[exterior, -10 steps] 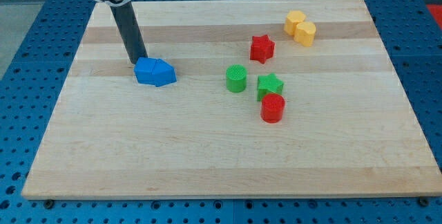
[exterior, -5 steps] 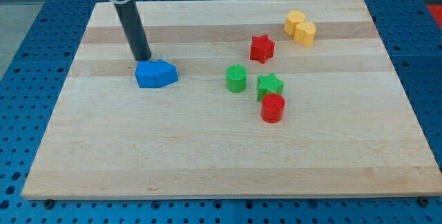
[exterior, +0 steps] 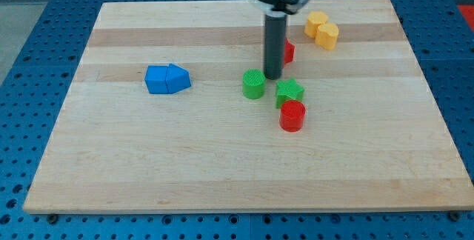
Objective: Move the green circle close to the blue triangle
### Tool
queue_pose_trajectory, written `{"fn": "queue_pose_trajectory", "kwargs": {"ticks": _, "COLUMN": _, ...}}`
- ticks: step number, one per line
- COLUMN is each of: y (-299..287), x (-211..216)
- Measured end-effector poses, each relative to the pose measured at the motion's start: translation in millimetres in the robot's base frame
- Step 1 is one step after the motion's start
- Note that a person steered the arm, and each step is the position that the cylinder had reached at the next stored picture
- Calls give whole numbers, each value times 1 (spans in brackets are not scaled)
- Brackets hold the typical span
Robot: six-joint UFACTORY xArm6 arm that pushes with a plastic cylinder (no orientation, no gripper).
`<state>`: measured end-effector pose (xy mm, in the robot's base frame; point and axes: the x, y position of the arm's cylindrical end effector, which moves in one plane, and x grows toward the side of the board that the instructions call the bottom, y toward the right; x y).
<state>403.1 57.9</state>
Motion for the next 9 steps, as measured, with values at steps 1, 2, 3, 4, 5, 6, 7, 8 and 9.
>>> {"fn": "queue_pose_trajectory", "kwargs": {"ticks": 1, "y": 18, "x": 15}}
{"fn": "queue_pose_trajectory", "kwargs": {"ticks": 2, "y": 16, "x": 22}}
{"fn": "queue_pose_trajectory", "kwargs": {"ticks": 3, "y": 0, "x": 22}}
{"fn": "queue_pose_trajectory", "kwargs": {"ticks": 4, "y": -19, "x": 22}}
{"fn": "queue_pose_trajectory", "kwargs": {"ticks": 5, "y": -42, "x": 22}}
{"fn": "queue_pose_trajectory", "kwargs": {"ticks": 6, "y": -63, "x": 22}}
{"fn": "queue_pose_trajectory", "kwargs": {"ticks": 7, "y": -78, "x": 22}}
{"fn": "queue_pose_trajectory", "kwargs": {"ticks": 8, "y": -84, "x": 34}}
{"fn": "queue_pose_trajectory", "kwargs": {"ticks": 9, "y": -91, "x": 46}}
